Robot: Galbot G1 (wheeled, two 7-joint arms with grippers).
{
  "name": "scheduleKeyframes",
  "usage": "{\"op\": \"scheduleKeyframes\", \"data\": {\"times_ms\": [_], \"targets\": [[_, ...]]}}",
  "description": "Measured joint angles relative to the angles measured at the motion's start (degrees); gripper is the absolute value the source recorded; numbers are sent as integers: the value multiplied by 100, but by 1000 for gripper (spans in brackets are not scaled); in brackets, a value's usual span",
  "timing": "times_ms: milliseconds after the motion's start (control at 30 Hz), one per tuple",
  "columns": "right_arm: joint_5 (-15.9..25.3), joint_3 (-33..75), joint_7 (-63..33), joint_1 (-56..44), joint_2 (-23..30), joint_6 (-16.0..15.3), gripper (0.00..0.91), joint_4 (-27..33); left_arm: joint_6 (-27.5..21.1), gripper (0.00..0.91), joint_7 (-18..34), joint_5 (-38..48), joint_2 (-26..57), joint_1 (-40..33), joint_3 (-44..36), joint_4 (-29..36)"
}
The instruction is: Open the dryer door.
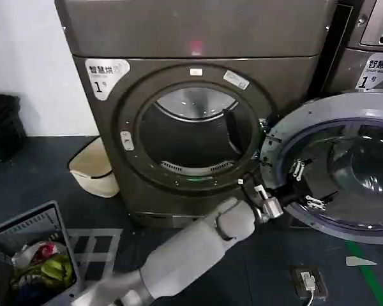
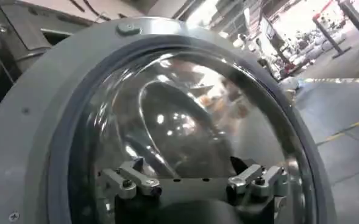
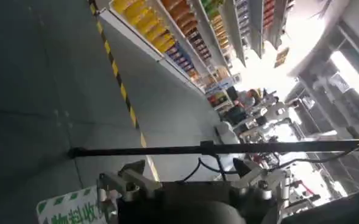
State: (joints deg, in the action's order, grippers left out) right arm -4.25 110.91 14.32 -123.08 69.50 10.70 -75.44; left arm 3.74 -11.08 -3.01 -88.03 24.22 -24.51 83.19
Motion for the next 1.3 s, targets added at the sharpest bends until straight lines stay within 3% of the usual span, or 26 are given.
{"op": "scheduleKeyframes", "data": {"times_ms": [433,800,1000,1300], "targets": [[-23,-12,37,-1,16,20,907,-43,-146,907,-42,199,737,360,-193,993],[-105,-21,161,44,74,-101,907,-126,-191,907,-74,451,2414,1012,130,2493],[-139,-44,170,58,86,-250,907,-177,-161,907,-102,578,3419,1707,603,3237],[-237,-62,309,180,67,-302,907,-252,-154,907,-155,923,4619,3308,1781,3905]]}}
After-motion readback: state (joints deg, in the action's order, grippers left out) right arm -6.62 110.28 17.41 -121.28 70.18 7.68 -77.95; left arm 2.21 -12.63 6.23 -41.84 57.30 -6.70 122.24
